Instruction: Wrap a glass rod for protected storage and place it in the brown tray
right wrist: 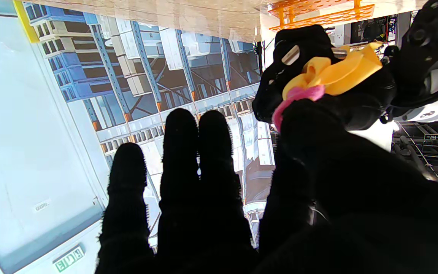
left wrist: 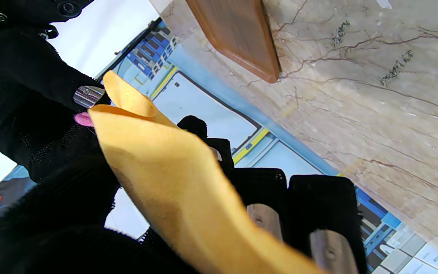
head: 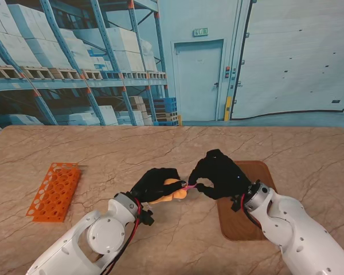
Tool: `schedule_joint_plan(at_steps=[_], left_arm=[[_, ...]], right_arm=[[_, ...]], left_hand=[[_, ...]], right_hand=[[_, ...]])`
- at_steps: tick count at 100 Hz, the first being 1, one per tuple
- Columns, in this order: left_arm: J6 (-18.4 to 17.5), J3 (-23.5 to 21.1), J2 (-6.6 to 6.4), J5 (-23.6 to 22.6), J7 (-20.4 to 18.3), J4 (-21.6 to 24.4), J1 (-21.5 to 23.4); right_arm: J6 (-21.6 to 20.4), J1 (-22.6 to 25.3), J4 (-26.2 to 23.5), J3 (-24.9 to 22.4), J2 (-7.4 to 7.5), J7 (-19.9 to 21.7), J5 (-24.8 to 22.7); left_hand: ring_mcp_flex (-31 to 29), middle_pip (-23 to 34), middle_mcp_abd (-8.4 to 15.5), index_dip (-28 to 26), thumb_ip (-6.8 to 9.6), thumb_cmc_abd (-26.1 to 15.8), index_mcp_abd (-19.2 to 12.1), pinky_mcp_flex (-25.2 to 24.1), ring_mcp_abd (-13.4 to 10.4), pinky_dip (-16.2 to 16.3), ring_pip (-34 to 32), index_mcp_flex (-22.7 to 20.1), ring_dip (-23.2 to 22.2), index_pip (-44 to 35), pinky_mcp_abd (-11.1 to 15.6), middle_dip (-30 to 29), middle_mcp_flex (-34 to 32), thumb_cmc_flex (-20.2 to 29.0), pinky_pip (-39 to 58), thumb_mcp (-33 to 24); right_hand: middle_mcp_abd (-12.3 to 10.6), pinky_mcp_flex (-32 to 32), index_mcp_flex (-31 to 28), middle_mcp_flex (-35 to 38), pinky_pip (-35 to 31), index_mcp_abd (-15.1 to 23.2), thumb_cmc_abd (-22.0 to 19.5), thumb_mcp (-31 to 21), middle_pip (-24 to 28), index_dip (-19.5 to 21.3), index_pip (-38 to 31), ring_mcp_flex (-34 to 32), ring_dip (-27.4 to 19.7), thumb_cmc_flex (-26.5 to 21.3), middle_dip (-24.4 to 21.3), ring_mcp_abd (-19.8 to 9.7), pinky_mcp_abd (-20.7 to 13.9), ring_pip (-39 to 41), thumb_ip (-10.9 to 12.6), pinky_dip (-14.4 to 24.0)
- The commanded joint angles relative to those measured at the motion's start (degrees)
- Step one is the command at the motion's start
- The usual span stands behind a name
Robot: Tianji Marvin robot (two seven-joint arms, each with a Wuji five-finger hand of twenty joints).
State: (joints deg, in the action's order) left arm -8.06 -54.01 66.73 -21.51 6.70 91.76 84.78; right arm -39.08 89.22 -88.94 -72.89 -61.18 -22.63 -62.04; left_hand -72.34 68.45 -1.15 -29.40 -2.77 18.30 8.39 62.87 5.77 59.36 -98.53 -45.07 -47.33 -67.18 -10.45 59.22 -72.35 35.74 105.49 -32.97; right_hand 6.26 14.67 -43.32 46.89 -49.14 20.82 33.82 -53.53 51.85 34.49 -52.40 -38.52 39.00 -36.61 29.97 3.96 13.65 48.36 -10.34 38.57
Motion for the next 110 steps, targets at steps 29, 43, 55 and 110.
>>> schedule_joint_plan(at_steps=[29, 43, 55, 110], left_arm=[[-0.08, 0.16, -0.05, 0.38, -0.52, 0.37, 0.37], [-0.06, 0.21, -0.06, 0.37, -0.6, 0.39, 0.35], [0.1, 0.3, -0.06, 0.43, -0.68, 0.39, 0.32], [0.36, 0.43, -0.13, 0.57, -1.03, 0.7, 0.4]], right_arm=[[1.26, -0.68, 0.4, 0.36, -0.29, 0.72, 0.92], [1.57, -0.88, 0.64, 0.56, -0.34, 0.94, 1.29], [1.53, -1.01, 0.76, 0.71, -0.42, 0.83, 1.54], [0.78, -2.1, 1.71, 1.69, -0.65, 1.53, 2.93]], left_hand=[[-0.43, 5.79, 4.96, 0.26, 2.57, 1.82, 0.98, 1.0, -1.22, 2.03, -6.96, -1.05, -0.58, -0.91, 3.05, 1.01, -5.04, 1.74, 14.48, -4.66], [-0.43, 5.75, 5.07, 0.24, 2.56, 1.75, 0.99, 1.0, -1.22, 2.04, -6.96, -1.06, -0.57, -0.9, 3.07, 1.01, -5.02, 1.66, 14.48, -4.69], [-0.43, 5.73, 5.04, 0.19, 2.51, 1.78, 0.84, 1.0, -1.22, 2.05, -6.96, -1.11, -0.57, -0.91, 3.1, 1.03, -5.03, 1.64, 14.48, -4.7], [-0.43, 5.7, 5.04, 0.0, 2.46, 1.68, 0.79, 1.01, -1.22, 1.98, -6.97, -1.04, -0.56, -0.76, 3.18, 1.08, -5.04, 1.68, 14.48, -4.6]], right_hand=[[0.11, -0.46, 0.39, -1.76, -0.72, 4.52, -4.72, -0.16, -0.68, -3.14, -4.41, 1.25, -0.33, -1.8, -0.43, -2.07, 0.81, -0.31, 0.8, -0.53], [0.09, -0.43, 0.55, -1.77, -0.74, 4.56, -4.9, 0.17, -0.64, -3.8, -4.49, 1.26, -0.32, -1.66, -0.44, -2.1, 0.78, -0.31, 0.81, -0.53], [0.07, -0.47, 0.82, -1.79, -0.72, 4.72, -5.01, 0.49, -0.63, -4.28, -4.39, 1.23, -0.3, -1.47, -0.46, -2.08, 0.81, -0.29, 0.78, -0.53], [-0.15, -0.57, 3.14, -2.81, -0.58, 2.99, -4.62, 1.96, -1.18, -6.38, -4.04, 1.49, -0.27, 0.88, -0.7, -2.02, 0.75, -0.36, 0.73, -0.51]])
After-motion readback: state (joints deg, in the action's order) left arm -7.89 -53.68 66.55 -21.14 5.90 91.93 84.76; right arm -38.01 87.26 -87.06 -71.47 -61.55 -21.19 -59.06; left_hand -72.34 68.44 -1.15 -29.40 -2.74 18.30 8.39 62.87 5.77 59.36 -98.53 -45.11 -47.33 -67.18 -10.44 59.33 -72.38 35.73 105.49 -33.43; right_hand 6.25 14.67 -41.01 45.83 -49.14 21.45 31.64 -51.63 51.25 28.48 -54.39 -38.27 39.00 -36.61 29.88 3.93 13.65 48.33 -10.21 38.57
